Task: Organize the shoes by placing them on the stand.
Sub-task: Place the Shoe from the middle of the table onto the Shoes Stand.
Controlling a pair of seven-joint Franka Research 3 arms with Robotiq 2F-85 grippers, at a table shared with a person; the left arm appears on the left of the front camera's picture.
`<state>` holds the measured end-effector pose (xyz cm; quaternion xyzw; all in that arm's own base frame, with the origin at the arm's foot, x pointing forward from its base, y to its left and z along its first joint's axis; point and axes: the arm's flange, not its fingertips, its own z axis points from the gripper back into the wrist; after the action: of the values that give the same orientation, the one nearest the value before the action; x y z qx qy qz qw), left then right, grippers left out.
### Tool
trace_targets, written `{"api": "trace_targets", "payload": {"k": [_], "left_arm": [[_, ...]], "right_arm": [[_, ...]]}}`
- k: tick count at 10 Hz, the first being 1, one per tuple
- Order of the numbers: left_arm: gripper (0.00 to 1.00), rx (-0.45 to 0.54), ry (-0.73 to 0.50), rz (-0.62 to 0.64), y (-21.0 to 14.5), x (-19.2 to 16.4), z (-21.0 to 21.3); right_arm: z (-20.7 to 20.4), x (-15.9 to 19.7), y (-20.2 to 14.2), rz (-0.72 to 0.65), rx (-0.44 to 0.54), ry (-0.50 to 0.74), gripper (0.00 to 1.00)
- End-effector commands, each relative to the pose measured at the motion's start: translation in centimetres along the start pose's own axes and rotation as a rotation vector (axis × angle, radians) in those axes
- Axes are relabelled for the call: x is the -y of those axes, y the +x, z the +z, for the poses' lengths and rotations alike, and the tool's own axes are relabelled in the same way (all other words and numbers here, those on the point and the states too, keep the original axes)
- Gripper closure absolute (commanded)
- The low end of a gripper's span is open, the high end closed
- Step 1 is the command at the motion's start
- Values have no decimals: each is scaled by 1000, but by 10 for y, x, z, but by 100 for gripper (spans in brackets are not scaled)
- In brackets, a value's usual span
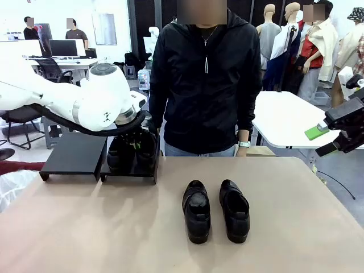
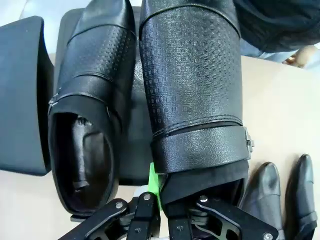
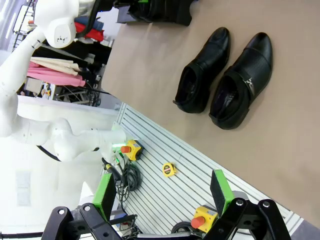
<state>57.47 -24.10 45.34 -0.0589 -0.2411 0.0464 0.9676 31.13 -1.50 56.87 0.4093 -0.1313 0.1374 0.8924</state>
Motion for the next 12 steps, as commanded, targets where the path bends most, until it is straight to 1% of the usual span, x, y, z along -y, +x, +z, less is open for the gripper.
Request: {"api": "trace_targets", "payload": {"k": [1,2,4,5,6,7,9,12], "left_arm": [[100,35,47,13,7,10,-3],[100,55,36,17,8,11,-5],[100,93,66,34,10,11,-7],[98,80,66,25,9,12,-9],[41,74,67,25,9,12,-11],[0,68,76,21,9,11,-12],[0,85,102,23,8,10,-11],[0,108,81,16,3,9,0]], "right_arm": [[2,-3,1,-14,-3,1,0],[2,-3,1,-14,-3,1,0],[2,-3,1,-14,-3,1,0],[2,-3,1,-14,-3,1,0],[2,-3,1,-14,-3,1,0],[2,-3,1,-14,-3,1,0],[2,-3,1,-14,-3,1,0],[2,-3,1,-14,-3,1,0]]}}
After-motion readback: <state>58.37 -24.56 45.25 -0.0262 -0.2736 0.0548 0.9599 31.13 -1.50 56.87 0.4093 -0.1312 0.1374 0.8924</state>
